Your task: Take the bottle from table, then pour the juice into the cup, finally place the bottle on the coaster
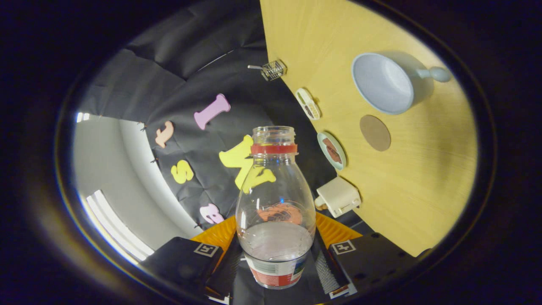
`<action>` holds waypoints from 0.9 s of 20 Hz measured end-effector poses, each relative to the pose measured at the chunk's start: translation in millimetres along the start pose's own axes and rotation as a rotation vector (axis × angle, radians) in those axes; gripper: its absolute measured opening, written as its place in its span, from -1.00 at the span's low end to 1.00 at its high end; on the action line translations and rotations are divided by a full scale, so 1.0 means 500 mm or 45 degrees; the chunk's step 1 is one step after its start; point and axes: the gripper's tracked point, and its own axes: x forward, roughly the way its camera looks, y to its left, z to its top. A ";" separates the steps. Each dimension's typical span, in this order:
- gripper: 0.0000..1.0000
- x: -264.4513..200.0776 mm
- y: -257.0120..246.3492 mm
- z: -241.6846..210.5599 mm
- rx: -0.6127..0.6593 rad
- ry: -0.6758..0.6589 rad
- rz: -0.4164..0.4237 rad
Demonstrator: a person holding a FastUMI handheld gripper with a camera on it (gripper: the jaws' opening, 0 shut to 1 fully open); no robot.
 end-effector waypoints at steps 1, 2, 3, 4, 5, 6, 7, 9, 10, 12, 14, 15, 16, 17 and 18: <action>0.62 -0.004 0.008 -0.005 -0.061 -0.004 0.000; 0.62 -0.007 0.016 -0.007 -0.117 -0.010 0.003; 0.62 -0.010 0.026 -0.010 -0.179 -0.015 0.007; 0.62 -0.011 0.032 -0.013 -0.246 -0.020 0.006; 0.62 -0.016 0.037 -0.014 -0.320 -0.027 -0.004; 0.62 -0.019 0.040 -0.011 -0.394 -0.039 -0.013; 0.62 -0.023 0.047 -0.006 -0.466 -0.057 -0.017; 0.62 -0.032 0.062 -0.001 -0.603 -0.085 -0.022; 0.62 -0.036 0.066 0.001 -0.667 -0.094 -0.027; 0.62 -0.043 0.073 0.008 -0.780 -0.111 -0.029; 0.61 -0.044 0.078 0.014 -0.902 -0.125 -0.036; 0.62 -0.045 0.079 0.014 -0.977 -0.127 -0.048; 0.62 -0.046 0.081 0.014 -1.039 -0.127 -0.055; 0.62 -0.045 0.084 0.011 -1.105 -0.125 -0.059; 0.62 -0.044 0.089 0.008 -1.171 -0.120 -0.061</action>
